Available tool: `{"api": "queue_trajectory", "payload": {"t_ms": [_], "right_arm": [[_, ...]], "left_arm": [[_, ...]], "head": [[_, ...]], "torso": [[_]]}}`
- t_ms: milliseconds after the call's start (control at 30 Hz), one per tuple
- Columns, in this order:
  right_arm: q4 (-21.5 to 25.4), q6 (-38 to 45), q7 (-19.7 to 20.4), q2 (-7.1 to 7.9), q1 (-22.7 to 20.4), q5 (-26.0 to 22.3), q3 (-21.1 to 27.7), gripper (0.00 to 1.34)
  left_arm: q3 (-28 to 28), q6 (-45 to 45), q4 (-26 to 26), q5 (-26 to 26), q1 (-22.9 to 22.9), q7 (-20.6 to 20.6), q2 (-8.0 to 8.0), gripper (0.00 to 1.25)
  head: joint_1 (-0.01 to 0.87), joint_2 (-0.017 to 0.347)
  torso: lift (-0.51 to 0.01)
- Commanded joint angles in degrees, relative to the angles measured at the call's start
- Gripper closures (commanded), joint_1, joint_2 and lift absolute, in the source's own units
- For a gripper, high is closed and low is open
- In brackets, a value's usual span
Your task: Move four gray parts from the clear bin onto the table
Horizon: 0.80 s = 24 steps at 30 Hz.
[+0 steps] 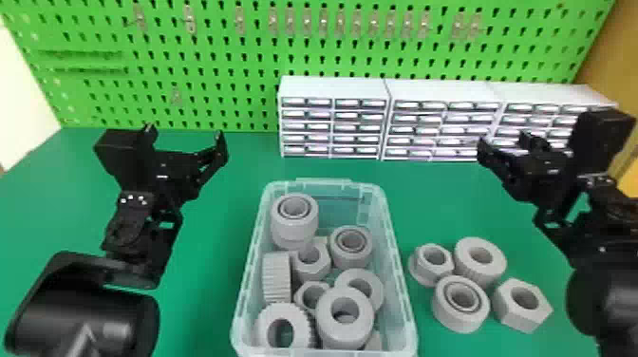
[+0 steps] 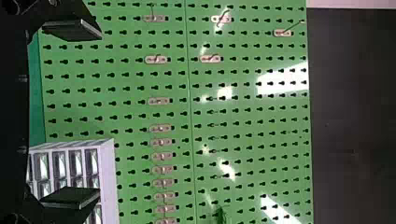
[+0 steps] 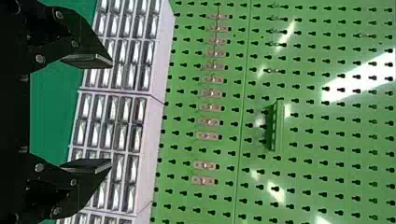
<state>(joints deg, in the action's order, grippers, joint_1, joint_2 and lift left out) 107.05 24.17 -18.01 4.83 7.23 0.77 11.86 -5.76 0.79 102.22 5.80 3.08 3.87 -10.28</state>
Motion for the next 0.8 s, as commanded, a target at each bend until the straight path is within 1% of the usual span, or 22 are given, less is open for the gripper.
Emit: {"api": "queue_trajectory", "payload": {"t_ms": [0, 767], "right_arm": [[0.0, 0.0, 0.0, 0.00, 0.1, -0.1, 0.0, 0.51], [0.2, 0.0, 0.0, 0.00, 0.0, -0.4, 0.1, 0.51]], "left_arm": [[0.0, 0.0, 0.0, 0.0, 0.0, 0.0, 0.00, 0.11], [0.0, 0.0, 0.0, -0.1, 0.0, 0.1, 0.09, 0.11]], "head": [[0.678, 0.034], [0.678, 0.034]], "torso": [[-0.050], [-0.050]]}}
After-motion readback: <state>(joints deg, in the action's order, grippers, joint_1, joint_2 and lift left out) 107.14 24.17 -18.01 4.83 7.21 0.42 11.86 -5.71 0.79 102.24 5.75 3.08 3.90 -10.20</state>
